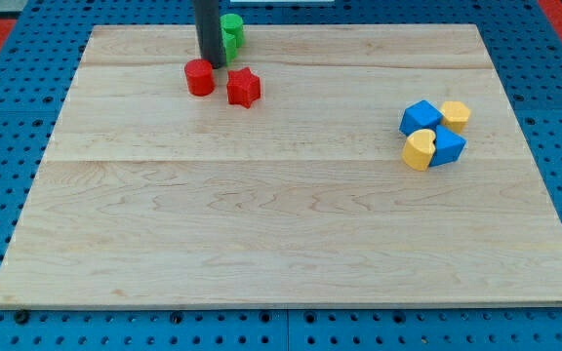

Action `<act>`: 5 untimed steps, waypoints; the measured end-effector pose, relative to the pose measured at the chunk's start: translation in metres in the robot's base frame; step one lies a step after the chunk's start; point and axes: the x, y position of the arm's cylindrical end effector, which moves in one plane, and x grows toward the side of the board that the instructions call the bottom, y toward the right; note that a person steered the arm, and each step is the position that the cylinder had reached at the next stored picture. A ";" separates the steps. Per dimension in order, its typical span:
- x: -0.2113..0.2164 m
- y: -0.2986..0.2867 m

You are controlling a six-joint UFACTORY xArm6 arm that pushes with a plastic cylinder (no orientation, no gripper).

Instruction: Push the green circle towards top center

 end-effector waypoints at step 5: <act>-0.081 -0.074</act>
